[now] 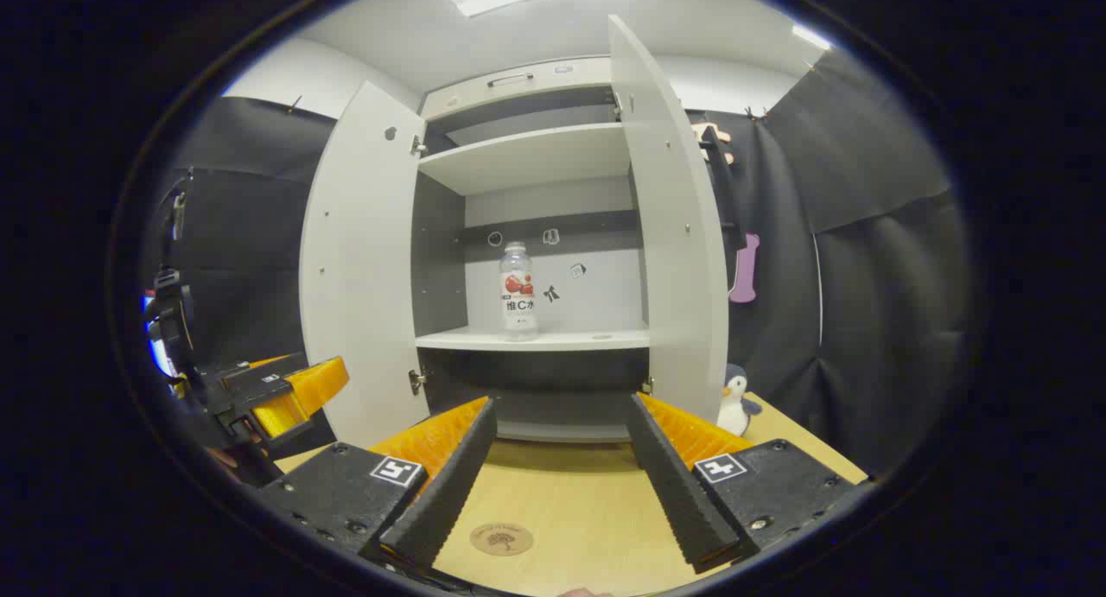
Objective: Grasp the bottle in the cabinet with the left hand and place it on the coaster, then close the right door with the right hand and the left door with the left hand.
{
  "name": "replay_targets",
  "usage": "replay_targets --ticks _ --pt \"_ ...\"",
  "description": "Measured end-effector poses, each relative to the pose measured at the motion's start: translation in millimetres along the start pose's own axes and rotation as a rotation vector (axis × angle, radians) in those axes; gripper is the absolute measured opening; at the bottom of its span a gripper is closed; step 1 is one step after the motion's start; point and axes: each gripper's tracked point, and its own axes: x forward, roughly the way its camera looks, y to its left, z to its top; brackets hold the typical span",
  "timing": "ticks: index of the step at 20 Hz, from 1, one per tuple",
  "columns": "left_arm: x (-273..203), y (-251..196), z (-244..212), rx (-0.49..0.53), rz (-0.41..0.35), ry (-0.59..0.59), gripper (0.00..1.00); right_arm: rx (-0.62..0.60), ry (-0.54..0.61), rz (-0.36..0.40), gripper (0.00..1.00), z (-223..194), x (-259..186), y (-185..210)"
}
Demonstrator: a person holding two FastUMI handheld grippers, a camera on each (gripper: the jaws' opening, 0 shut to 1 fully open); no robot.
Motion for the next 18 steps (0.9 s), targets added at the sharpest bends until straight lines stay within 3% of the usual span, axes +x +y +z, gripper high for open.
replay_targets --ticks 1,2,3,10,11,12,18 --pt "0.1 0.2 -0.3 -0.001 0.0 0.001 0.99 -0.002 0.0 -0.001 1.0 -0.6 0.0 0.1" --pt "0.2 0.0 -1.7 -0.003 -0.003 0.005 0.95 -0.002 0.004 -0.002 0.96 -1.3 0.6 0.0" --pt "0.4 -0.7 -4.0 -0.006 -0.006 0.012 0.95 -0.001 0.006 -0.004 0.99 -1.7 0.2 -0.4" --pt "0.6 2.5 -3.9 -0.03 0.004 0.008 0.95 0.01 0.014 -0.003 1.0 -3.5 1.8 4.3" --pt "0.8 3.3 -4.7 -0.03 0.004 0.01 0.99 0.011 0.014 -0.003 1.0 -3.9 2.0 3.8" --pt "1.0 3.9 -5.1 -0.03 0.005 0.012 0.95 0.012 0.015 -0.004 1.0 -3.8 2.3 4.6" --pt "1.1 5.3 -7.3 -0.037 0.009 0.021 0.95 0.01 0.018 -0.008 0.99 -2.6 4.4 4.3"
